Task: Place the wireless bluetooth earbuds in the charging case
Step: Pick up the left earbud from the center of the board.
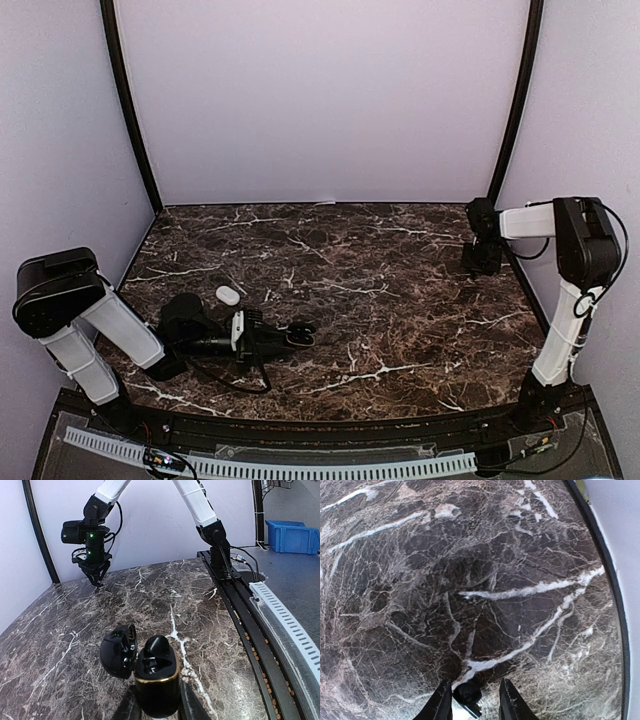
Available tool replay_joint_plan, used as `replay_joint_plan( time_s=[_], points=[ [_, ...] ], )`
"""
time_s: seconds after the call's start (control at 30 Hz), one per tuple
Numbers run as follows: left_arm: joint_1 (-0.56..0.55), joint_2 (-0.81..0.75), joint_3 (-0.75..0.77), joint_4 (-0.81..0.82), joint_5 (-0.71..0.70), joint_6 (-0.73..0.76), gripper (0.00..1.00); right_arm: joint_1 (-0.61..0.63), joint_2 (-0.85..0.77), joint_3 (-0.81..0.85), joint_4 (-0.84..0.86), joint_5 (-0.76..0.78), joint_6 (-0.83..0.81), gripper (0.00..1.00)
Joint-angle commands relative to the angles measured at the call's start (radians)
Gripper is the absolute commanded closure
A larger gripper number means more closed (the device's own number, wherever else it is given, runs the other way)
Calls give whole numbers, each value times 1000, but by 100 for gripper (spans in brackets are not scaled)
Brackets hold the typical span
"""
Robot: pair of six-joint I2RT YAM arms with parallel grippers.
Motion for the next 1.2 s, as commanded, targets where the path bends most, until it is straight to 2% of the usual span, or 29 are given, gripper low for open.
replay_joint_plan(
  time_s=[0.0, 0.6, 0.73, 1.0, 1.17],
  points=[
    [5, -3, 20, 10, 9, -11, 100, -18, 10, -6, 53, -79, -6, 69],
    [5, -4, 20, 3, 7, -8, 100, -28, 33, -29, 71, -158, 12, 74],
    [5, -5, 19, 2, 6, -8, 100, -28, 23, -41, 76, -167, 10, 80],
    [5, -6, 21, -1, 5, -7, 100, -21, -68, -91, 88, -219, 1, 85],
    [7, -7, 20, 1, 4, -9, 100, 37, -141, -121, 88, -235, 2, 87]
  ],
)
